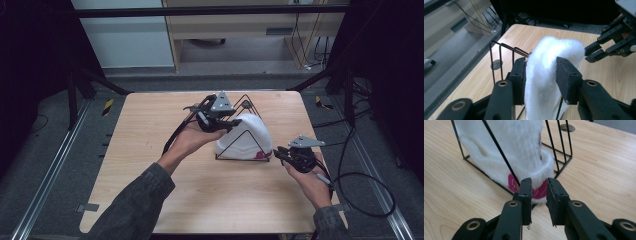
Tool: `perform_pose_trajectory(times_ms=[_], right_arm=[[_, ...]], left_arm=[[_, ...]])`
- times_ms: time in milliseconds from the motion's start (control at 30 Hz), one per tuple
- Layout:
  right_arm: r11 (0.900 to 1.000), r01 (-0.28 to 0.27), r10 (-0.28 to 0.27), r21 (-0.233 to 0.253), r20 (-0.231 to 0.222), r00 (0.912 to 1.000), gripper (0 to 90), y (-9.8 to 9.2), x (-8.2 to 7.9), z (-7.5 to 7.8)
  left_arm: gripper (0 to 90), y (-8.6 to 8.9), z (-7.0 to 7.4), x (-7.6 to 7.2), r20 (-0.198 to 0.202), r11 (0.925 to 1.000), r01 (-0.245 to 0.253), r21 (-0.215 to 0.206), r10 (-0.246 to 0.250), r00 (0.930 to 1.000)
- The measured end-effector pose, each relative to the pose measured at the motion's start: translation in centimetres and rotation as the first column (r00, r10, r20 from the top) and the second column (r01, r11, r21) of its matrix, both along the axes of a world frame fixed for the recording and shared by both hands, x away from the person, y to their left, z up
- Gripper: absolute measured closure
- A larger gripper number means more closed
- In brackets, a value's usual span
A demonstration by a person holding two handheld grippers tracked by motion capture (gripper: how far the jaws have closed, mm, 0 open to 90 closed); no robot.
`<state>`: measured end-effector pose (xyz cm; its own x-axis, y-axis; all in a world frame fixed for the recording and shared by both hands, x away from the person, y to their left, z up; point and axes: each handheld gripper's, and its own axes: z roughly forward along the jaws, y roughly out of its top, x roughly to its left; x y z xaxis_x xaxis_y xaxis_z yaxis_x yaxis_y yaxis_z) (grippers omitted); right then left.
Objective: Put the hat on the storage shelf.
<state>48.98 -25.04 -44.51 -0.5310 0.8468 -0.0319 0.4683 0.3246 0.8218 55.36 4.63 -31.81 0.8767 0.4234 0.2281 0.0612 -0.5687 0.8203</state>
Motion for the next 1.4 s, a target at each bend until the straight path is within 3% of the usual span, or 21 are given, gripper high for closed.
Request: perform_pose_trajectory(times_ms=[267, 367, 400, 467, 500, 667, 867, 933, 967, 1033, 1100, 1133, 1233, 1367, 1400], right_arm=[[1.0, 0.02, -0.02, 0.014, 0.002, 0.9998, 70.0, -0.8, -1.2, -0.5], [0.999, 0.028, -0.028, 0.018, 0.006, 0.9996, 63.7, -0.8, -1.6, -0.5], [0.999, 0.04, -0.04, 0.028, 0.003, 0.9992, 55.9, -0.8, -1.9, -0.5], [0.999, 0.044, -0.044, 0.031, 0.003, 0.999, 52.1, -0.8, -2.0, -0.6], [0.998, 0.048, -0.047, 0.027, -0.018, 0.9987, 42.5, -0.5, -2.3, -1.0], [0.997, 0.081, -0.081, 0.001, -0.028, 0.9963, 23.9, -0.1, -2.7, -2.1], [0.992, 0.129, -0.128, 0.011, -0.052, 0.9904, 13.8, -0.2, -2.9, -3.3], [0.992, 0.129, -0.128, 0.012, -0.064, 0.9897, 11.2, -0.2, -3.2, -4.1], [0.992, 0.122, -0.121, 0.012, -0.08, 0.9895, 10.7, -0.2, -3.4, -4.9], [0.993, 0.121, -0.119, 0.009, -0.083, 0.9893, 10.4, -0.2, -3.5, -5.2], [0.993, 0.119, -0.117, 0.015, -0.101, 0.988, 10.3, -0.4, -3.6, -6.0], [0.992, 0.124, -0.121, 0.02, -0.112, 0.9864, 10.3, -0.4, -3.7, -6.2], [0.992, 0.125, -0.122, 0.023, -0.116, 0.9857, 10.3, -0.4, -3.8, -6.5], [0.991, 0.133, -0.131, 0.009, -0.135, 0.9821, 11.1, -0.4, -3.7, -6.6], [0.991, 0.137, -0.135, 0.003, -0.133, 0.9819, 11.2, -0.3, -3.6, -6.7]], left_arm=[[33.6, 1.1, 0.3, -1.0, -0.018, 0.9988, -0.044, -0.019, 0.044, 0.9989], [21.8, 1.1, 0.5, -1.8, -0.014, 0.9987, -0.051, -0.004, 0.051, 0.9986], [18.9, 1.1, 0.6, -2.1, -0.015, 0.9986, -0.053, 0.001, 0.053, 0.9985], [16.2, 1.1, 0.7, -2.6, -0.025, 0.9988, -0.049, -0.006, 0.049, 0.9985], [12.2, 1.2, 0.8, -2.9, -0.029, 0.999, -0.044, -0.008, 0.044, 0.9986], [9.7, 2.0, 0.6, -3.9, -0.041, 0.9988, -0.048, -0.001, 0.048, 0.998], [7.0, 3.4, 0.2, -4.9, -0.045, 0.9982, -0.06, -0.006, 0.06, 0.9972], [5.4, 4.2, -0.5, -5.2, -0.038, 0.9975, -0.07, 0.009, 0.07, 0.9968], [5.4, 5.2, -1.6, -5.5, -0.052, 0.9962, -0.085, 0.016, 0.086, 0.995], [5.4, 5.8, -2.1, -5.6, -0.061, 0.9956, -0.092, 0.015, 0.093, 0.9938], [5.4, 7.8, -3.9, -5.6, -0.087, 0.9904, -0.137, 0.018, 0.138, 0.9866], [5.4, 7.8, -3.9, -5.6, -0.087, 0.9904, -0.137, 0.018, 0.138, 0.9866], [5.5, 9.9, -6.0, -5.6, -0.112, 0.9825, -0.185, 0.019, 0.186, 0.9761], [5.8, 13.4, -9.2, -5.7, -0.141, 0.9636, -0.264, 0.04, 0.267, 0.9533], [5.8, 13.4, -9.2, -5.7, -0.141, 0.9636, -0.264, 0.04, 0.267, 0.9533]])
